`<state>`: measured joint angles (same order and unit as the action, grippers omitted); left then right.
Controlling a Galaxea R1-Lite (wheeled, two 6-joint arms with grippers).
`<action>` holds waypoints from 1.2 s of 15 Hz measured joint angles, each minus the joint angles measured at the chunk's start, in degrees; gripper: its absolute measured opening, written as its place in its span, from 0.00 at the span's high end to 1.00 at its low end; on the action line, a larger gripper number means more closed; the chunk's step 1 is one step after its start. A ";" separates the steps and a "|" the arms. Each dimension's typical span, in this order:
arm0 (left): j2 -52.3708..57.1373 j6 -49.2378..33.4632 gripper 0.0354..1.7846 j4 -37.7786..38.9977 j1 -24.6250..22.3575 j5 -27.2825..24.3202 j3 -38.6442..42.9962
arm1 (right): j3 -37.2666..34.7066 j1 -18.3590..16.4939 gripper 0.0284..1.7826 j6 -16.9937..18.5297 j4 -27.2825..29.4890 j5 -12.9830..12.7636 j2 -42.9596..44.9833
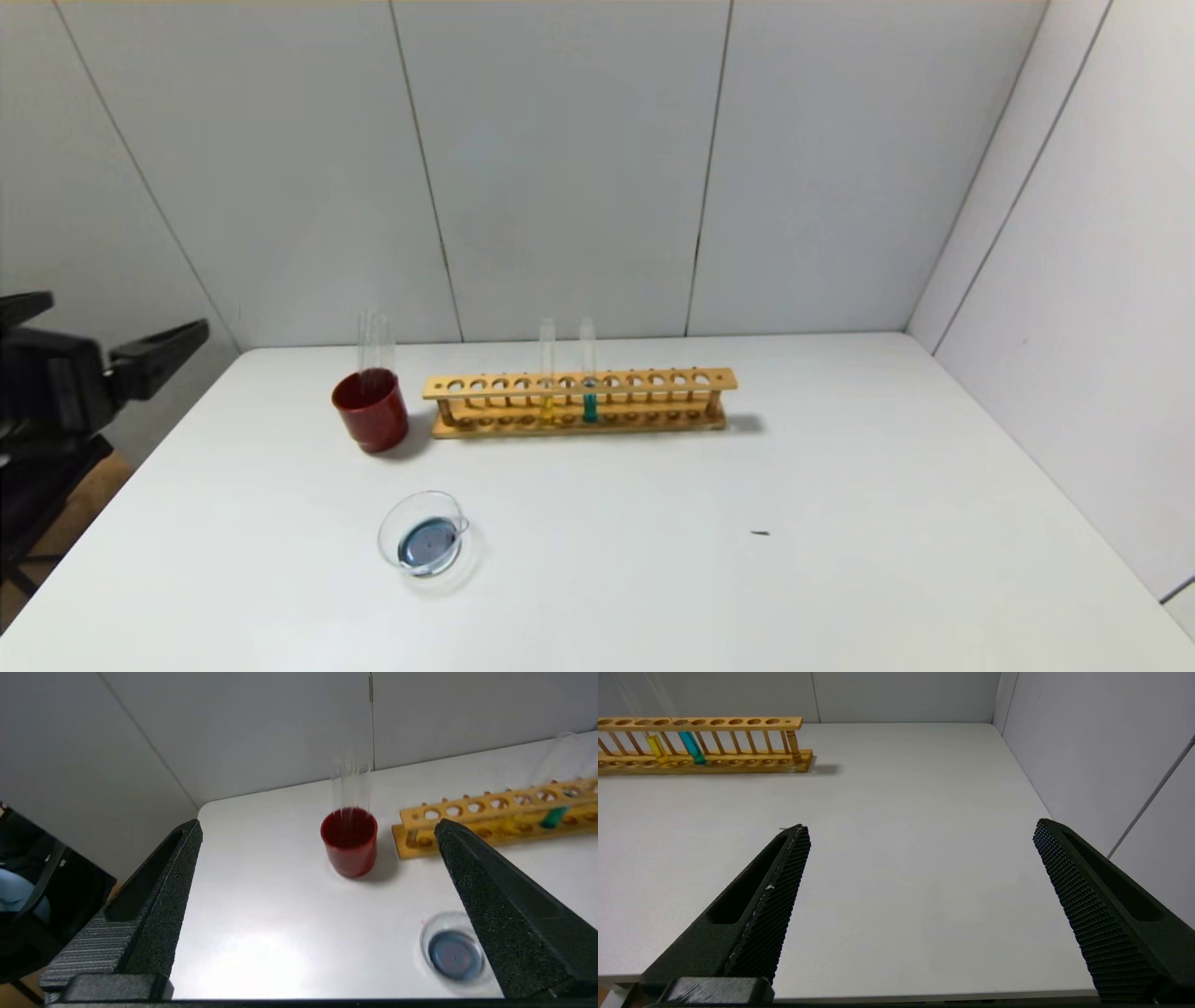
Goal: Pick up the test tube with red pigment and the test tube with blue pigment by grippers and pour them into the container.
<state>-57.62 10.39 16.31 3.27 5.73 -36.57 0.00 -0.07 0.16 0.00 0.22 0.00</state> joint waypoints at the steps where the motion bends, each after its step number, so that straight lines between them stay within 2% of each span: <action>1: 6.12 0.09 0.02 -2.39 0.06 0.09 2.82 | 0.00 -0.02 0.02 0.02 0.00 0.00 0.00; 6: 34.65 -1.33 0.02 -10.84 -0.73 -1.93 17.01 | 0.00 -0.02 0.02 0.00 0.00 0.00 0.00; 10: 51.37 -4.41 0.02 -13.01 -2.54 -2.12 28.59 | 0.00 -0.02 0.02 -0.02 0.00 0.02 0.00; 13: 55.98 -7.12 0.02 -14.38 -2.97 -5.84 35.30 | 0.00 -0.02 0.02 0.02 0.00 0.02 0.00; 15: 57.11 -7.23 0.02 -20.25 -3.06 -6.44 35.08 | 0.00 -0.02 0.02 0.00 0.00 0.02 0.00; 18: 57.65 -7.41 0.02 -21.26 -3.08 -6.57 34.78 | 0.00 0.00 0.02 0.02 0.00 0.02 0.00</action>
<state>0.02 2.97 -4.95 0.18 -0.84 -1.79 0.00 -0.07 0.18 0.00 0.24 0.00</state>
